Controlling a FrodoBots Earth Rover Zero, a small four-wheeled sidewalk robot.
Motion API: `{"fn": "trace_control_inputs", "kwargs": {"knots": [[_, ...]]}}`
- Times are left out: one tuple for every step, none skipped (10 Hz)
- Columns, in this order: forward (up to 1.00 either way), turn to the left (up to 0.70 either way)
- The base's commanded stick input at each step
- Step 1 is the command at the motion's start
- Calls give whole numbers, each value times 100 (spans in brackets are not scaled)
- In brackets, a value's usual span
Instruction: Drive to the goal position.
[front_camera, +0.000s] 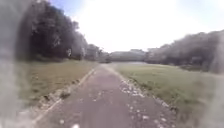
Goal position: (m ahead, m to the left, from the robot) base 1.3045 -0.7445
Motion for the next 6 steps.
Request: {"fn": "trace_control_inputs", "kwargs": {"knots": [[100, 1], [100, 1], [100, 1], [100, 1], [100, 1], [100, 1]]}}
